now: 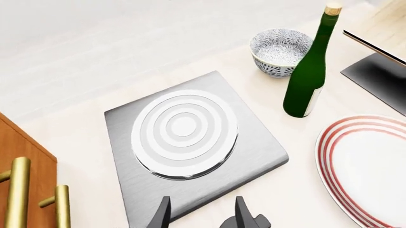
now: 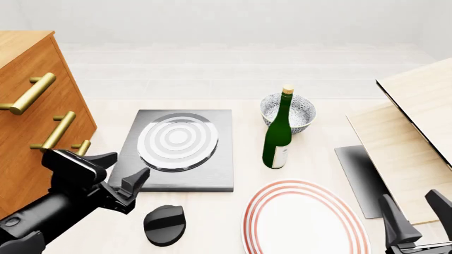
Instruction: Turn on the stove.
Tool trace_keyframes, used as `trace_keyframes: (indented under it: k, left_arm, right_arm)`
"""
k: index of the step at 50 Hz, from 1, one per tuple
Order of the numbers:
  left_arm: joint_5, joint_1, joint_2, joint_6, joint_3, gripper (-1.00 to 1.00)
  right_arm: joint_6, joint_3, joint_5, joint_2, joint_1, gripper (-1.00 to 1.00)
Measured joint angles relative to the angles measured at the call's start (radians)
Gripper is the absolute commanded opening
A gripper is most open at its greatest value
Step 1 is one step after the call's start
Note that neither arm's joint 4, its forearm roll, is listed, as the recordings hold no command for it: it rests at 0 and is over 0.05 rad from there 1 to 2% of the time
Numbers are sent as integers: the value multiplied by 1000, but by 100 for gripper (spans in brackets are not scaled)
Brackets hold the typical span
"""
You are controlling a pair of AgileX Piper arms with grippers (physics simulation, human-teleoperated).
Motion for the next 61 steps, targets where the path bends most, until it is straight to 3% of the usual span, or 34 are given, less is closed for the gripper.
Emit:
trace_keyframes:
  k: [18, 61]
  left_arm:
    - [-1, 36, -116, -62, 26, 100]
    - [-11, 11, -285, -36, 59, 100]
  right_arm:
    - [-3, 0, 7, 0, 7, 100]
    - [-3, 0, 17, 0, 16, 100]
